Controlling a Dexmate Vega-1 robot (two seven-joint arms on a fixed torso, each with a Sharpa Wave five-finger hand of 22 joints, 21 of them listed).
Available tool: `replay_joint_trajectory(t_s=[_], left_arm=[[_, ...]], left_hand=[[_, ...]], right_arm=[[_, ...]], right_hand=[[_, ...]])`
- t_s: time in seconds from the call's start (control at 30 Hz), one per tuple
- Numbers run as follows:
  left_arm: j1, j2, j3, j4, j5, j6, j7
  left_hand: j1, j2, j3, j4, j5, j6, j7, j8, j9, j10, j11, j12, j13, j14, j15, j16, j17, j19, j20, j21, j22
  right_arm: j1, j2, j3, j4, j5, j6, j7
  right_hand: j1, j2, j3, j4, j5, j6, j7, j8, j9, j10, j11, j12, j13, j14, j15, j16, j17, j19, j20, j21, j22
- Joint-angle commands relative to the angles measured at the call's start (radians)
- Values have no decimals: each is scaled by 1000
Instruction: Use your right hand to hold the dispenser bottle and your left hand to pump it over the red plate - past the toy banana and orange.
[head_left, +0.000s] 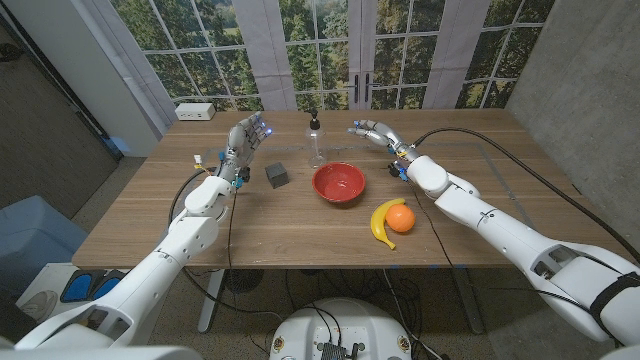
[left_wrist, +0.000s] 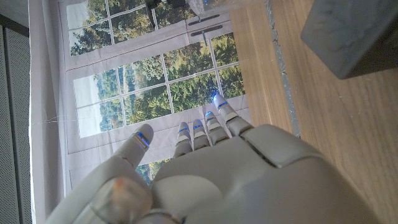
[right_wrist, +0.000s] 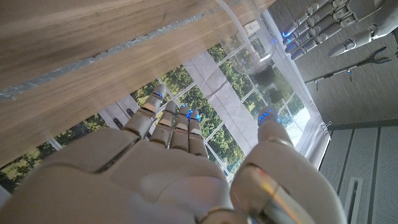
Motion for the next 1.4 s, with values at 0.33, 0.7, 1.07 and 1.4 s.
replay_joint_trajectory(t_s=[0.33, 0.7, 1.07, 1.4], left_arm=[[22, 10, -9, -26, 0, -4, 10], [32, 15, -14, -38, 0, -5, 16], [40, 16, -17, -42, -1, -8, 19], [50, 18, -23, -50, -2, -12, 27]], left_hand=[[-12, 55, 7, -4, -3, 10, 4, 6, 6, 8, 3, 0, 1, 10, -21, -4, 3, 8, 0, -10, 2], [-13, 55, 8, -4, -3, 11, 6, 6, 6, 9, 2, 0, 1, 10, -21, -4, 3, 9, 0, -14, 2], [-15, 56, 9, -5, -3, 12, 5, 6, 6, 10, 3, 0, 1, 12, -21, -4, 3, 11, 0, -17, 3], [-16, 56, 10, -4, -3, 12, 5, 6, 6, 11, 3, 0, 1, 12, -21, -4, 3, 12, 1, -21, 3]], right_arm=[[37, 40, -31, 55, -42, 20, -17], [64, 64, -52, 97, -57, 42, -17], [80, 80, -66, 126, -64, 61, -13], [100, 100, -79, 162, -72, 82, -15]], right_hand=[[15, -8, 3, -7, -3, -8, -3, 2, 3, -5, -5, 4, 2, 5, -3, 3, 0, 6, 4, -1, 0], [33, -14, 4, -10, -5, -15, -3, 3, 4, -12, -9, 3, 1, 1, -9, 2, -3, 7, 1, -2, 0], [46, -21, 3, -9, -7, -16, -5, 5, 4, -12, -11, 4, 0, 0, -5, 3, -5, 9, 8, -2, 0], [51, -24, 2, -6, -8, -15, -6, 6, 5, -14, -12, 4, 0, -2, -4, 3, -6, 8, 6, -3, 1]])
